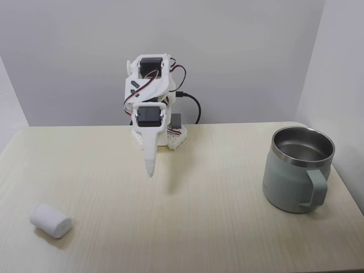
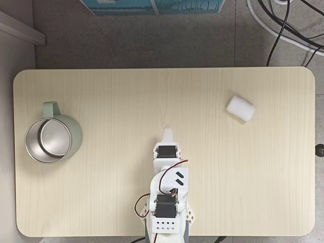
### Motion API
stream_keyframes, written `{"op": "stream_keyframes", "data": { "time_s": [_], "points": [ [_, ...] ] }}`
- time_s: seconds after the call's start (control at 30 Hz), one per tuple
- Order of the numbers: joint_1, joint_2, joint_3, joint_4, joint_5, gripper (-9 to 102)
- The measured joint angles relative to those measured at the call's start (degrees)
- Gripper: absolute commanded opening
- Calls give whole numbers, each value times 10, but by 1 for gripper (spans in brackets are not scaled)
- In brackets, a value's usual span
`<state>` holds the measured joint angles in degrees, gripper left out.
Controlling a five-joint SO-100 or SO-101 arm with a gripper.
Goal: Grasp a dressing and put it in the cup.
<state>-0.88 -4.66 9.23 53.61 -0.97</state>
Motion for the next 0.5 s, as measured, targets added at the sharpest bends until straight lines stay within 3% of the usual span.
{"op": "stream_keyframes", "data": {
  "time_s": [0.5],
  "points": [
    [15, 1, -3, -1, -7, 0]
  ]
}}
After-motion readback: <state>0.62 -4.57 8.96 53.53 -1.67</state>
